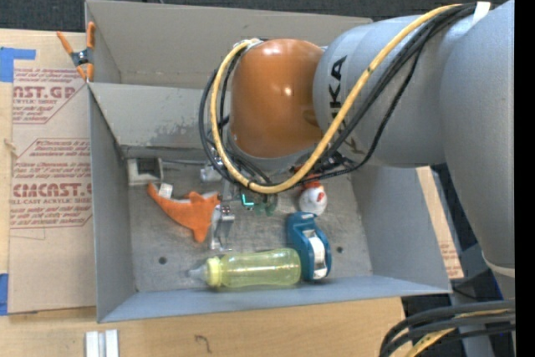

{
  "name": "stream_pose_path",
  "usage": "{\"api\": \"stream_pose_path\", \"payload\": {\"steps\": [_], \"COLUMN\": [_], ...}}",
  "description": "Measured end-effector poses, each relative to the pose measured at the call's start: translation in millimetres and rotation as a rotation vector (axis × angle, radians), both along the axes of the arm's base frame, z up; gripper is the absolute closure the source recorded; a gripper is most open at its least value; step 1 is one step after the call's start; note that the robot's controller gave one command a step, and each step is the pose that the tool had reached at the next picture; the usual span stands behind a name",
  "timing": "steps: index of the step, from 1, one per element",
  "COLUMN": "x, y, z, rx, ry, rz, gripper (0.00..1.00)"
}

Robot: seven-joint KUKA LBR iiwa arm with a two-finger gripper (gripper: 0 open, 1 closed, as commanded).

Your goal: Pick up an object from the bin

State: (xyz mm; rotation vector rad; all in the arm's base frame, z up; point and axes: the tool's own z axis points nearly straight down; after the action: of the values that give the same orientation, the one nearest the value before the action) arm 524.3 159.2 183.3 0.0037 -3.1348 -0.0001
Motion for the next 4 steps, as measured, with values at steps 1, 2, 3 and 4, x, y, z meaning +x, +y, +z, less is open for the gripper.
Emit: {"api": "stream_pose_path", "payload": {"steps": [1, 2, 3, 4], "x": [2.0, 24.4, 30.1, 27.7], "y": [-1, -3, -6, -2], "z": [4, -62, -91, -65], "rx": [0.001, 0.003, 0.000, 0.001], "ry": [-0.007, -0.013, -0.002, -0.007], "rz": [-0.002, 0.004, 0.029, -0.058], "gripper": [0.00, 0.00, 0.00, 0.00]}}
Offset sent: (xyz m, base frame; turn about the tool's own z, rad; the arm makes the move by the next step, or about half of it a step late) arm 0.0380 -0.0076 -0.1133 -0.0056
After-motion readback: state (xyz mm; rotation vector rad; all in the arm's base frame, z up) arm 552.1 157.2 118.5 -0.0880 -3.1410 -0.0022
